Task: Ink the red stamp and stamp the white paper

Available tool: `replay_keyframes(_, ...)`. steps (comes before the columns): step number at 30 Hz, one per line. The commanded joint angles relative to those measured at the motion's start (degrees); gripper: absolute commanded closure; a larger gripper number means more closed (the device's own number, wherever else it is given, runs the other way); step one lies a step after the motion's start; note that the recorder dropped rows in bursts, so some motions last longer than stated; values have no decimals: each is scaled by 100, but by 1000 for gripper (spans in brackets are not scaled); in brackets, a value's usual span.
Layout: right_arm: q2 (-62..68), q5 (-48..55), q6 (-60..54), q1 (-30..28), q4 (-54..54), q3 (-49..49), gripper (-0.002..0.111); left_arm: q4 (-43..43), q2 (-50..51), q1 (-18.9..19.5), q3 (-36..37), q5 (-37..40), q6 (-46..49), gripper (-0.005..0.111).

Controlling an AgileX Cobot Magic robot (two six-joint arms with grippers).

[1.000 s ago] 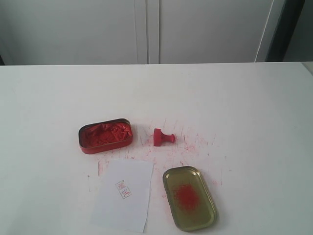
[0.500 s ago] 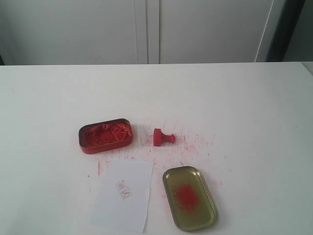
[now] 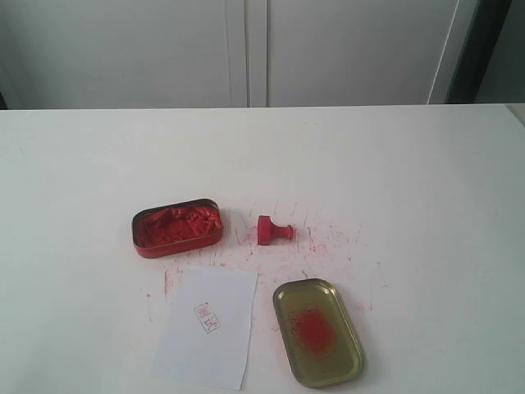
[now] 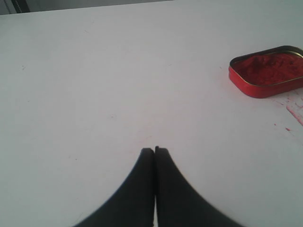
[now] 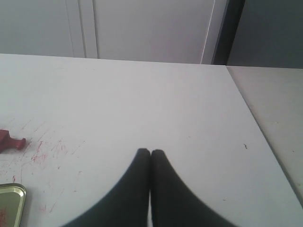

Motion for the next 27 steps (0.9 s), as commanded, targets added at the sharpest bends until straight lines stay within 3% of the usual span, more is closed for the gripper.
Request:
replay_keyframes(1,-22,-80,-50,-22,-35,16,108,2,-25,7,25,-17,-14,107)
replay_keyframes(27,-22,39,-50,-22,-203,25,108,2,-25,7,25,-17,-14,107)
